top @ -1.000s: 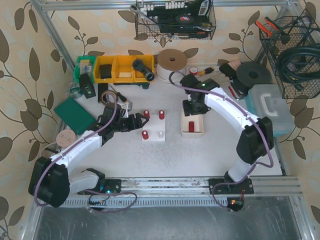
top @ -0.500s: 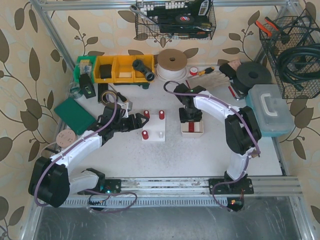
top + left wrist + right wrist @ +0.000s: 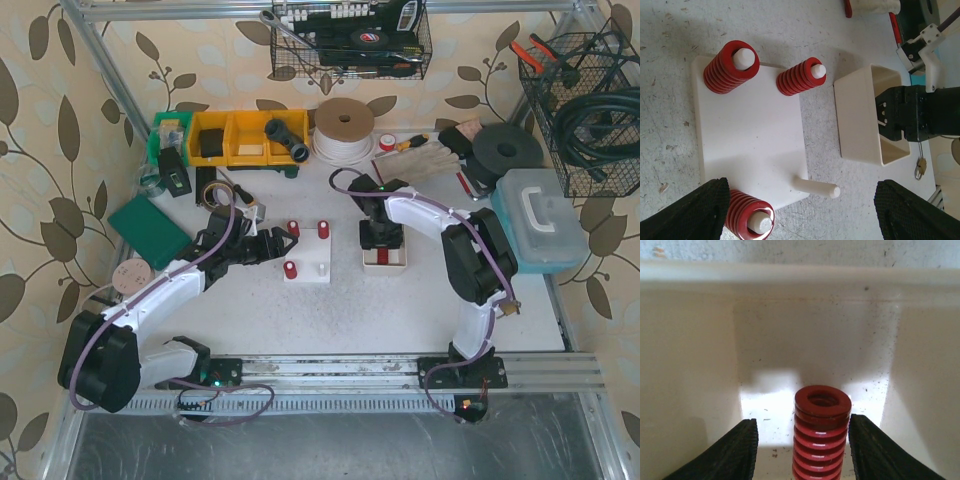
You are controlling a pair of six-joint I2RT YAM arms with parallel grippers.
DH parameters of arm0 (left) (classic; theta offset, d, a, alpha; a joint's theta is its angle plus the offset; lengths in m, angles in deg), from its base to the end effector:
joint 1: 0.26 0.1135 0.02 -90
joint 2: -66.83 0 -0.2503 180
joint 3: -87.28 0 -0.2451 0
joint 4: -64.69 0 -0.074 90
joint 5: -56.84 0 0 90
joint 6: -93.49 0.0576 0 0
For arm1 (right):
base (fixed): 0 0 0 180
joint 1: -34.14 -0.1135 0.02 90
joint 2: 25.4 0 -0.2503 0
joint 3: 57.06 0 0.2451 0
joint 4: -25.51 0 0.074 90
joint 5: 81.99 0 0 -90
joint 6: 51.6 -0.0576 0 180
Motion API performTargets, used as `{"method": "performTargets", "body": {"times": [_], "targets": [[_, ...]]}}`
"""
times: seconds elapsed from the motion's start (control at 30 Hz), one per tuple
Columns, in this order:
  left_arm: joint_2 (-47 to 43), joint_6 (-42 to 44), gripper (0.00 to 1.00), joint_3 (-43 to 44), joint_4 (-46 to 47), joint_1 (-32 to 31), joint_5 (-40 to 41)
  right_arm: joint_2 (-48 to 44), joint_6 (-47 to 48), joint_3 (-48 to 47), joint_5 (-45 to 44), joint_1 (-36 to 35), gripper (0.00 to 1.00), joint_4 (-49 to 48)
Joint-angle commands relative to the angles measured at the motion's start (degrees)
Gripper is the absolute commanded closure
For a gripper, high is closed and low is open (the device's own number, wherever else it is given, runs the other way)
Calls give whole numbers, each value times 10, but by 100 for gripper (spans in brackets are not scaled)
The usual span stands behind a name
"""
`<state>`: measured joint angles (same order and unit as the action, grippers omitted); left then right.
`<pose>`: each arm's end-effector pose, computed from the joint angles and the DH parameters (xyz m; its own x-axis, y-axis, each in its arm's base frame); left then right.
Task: Install the large spring
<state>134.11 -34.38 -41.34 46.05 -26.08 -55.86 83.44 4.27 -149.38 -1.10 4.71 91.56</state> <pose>0.2278 -0.1349 0.2051 -0.8252 -0.2299 -0.5159 0.2298 0.6979 -0.6784 0.3117 0.1654 0.1509 -0.9771 0.0848 -0.1951 0.0977 0.9936 -0.0574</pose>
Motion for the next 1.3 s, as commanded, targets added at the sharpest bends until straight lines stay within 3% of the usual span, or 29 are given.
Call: {"method": "performTargets", "body": {"times": [0.0, 0.37, 0.6, 0.7, 1.07, 1.27], "targets": [[-1, -1, 18, 16, 8, 5, -5, 5, -14, 28, 0, 13, 48, -20], [-1, -1, 18, 16, 5, 5, -2, 35, -12, 32, 12, 31, 53, -48], [-4, -1, 18, 16, 1, 5, 1, 46, -12, 30, 3, 33, 75, -42], [-9, -2, 18, 14, 0, 5, 5, 39, -5, 26, 6, 33, 100, -42], [-20, -4, 18, 18, -14, 5, 4, -65, 31, -23, 29, 33, 100, -27], [-24, 3, 19, 41, -26, 5, -37, -116, 45, -42, 35, 33, 100, -10]]}}
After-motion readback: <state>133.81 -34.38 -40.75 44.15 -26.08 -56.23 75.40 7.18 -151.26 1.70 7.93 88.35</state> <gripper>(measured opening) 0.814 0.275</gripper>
